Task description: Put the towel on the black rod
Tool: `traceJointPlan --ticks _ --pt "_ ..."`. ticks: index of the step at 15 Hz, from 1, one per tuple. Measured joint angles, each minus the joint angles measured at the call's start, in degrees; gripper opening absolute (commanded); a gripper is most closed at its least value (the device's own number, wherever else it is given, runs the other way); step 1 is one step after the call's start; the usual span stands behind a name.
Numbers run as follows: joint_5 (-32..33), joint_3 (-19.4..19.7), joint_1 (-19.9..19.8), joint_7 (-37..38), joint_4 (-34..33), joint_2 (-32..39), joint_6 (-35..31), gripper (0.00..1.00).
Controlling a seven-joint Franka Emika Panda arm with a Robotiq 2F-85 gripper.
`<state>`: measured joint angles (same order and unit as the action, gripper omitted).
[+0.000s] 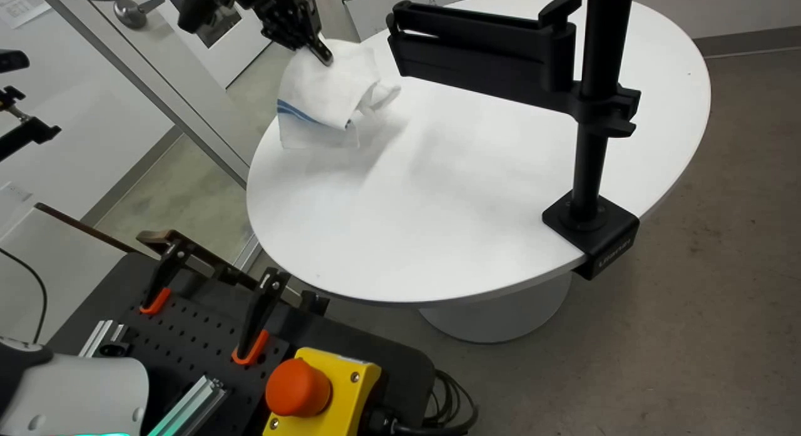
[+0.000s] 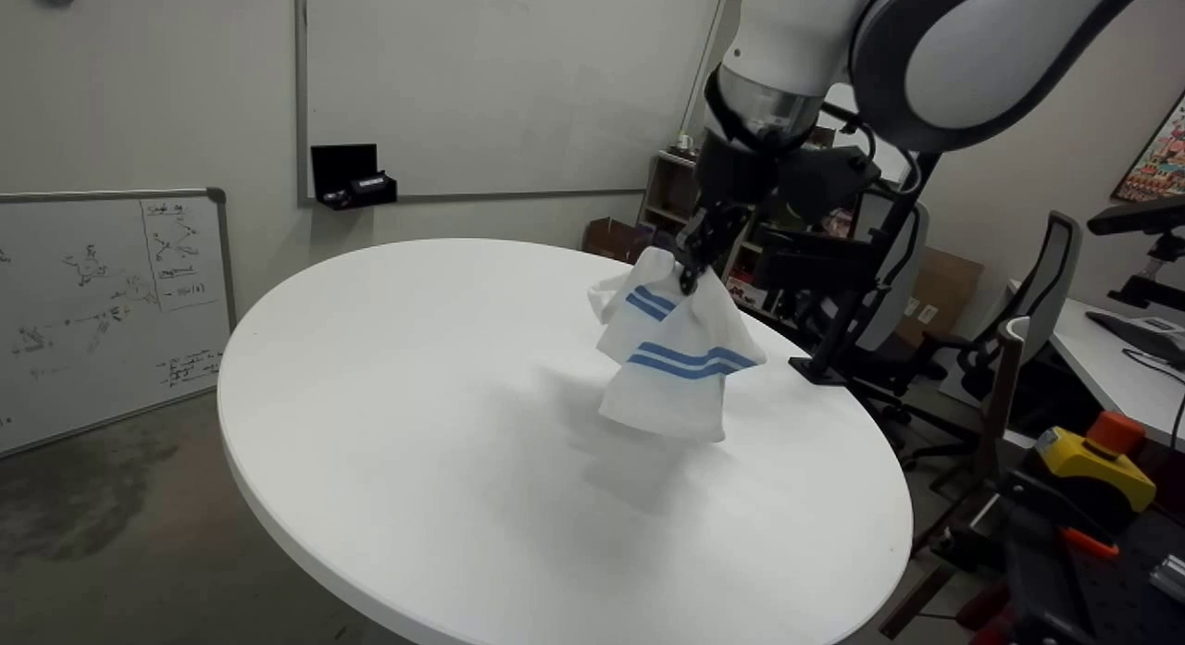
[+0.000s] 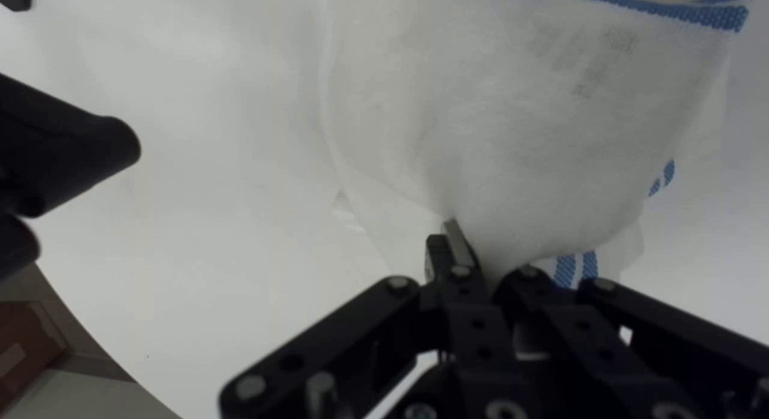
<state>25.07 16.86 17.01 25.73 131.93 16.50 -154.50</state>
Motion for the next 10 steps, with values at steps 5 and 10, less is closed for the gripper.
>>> traceJointPlan --ticks 5,10 --pt "10.44 -1.75 -3.10 2.20 5.90 -13.90 0.71 0.02" --pt "12.95 -8.41 -12.53 2.54 9.51 -26.10 1.96 0.02"
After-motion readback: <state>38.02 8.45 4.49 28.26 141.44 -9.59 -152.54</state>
